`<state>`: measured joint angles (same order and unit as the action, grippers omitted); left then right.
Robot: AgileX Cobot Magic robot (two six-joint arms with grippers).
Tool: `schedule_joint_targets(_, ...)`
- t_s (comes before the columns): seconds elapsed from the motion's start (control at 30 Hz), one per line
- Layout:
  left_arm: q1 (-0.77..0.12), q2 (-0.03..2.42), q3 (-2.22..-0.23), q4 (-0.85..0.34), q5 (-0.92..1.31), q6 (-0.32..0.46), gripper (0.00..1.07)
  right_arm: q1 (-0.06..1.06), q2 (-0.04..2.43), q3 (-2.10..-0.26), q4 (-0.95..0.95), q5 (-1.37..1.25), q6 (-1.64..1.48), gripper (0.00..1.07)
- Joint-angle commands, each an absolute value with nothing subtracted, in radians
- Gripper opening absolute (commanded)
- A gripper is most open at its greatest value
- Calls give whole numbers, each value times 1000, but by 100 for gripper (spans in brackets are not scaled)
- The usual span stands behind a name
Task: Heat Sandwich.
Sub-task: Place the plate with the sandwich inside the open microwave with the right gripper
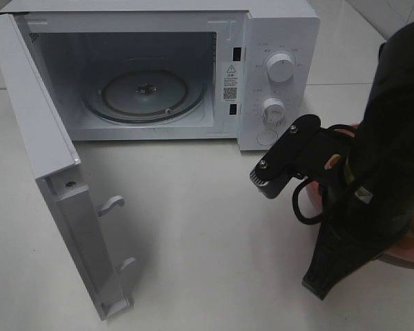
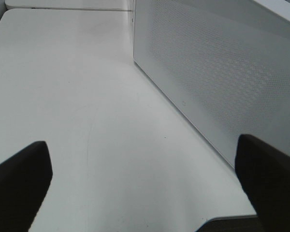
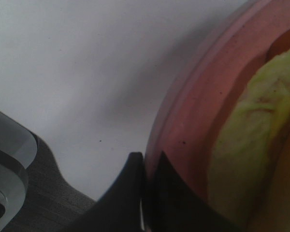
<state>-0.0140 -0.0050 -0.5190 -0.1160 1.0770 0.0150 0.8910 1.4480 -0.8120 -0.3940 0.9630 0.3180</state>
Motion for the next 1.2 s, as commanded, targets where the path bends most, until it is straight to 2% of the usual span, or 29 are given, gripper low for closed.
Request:
schedule_joint_targets(0.03,-13,-21,-515,-116,1069,9,98,934,1439,-811,-418,976,323,0)
schedule_joint_targets(0.47,-13,-21,-515,-116,1069,9,98,1080,1439,-811,-419,969,229,1)
schedule_joint_targets(0.8,-13,-21,-515,-116,1069,9,98,1087,1437,-811,-423,926,77,1)
schedule_joint_targets(1.2,-13,-21,-515,-116,1069,9,98,1087,1434,-811,-423,827,-245,1)
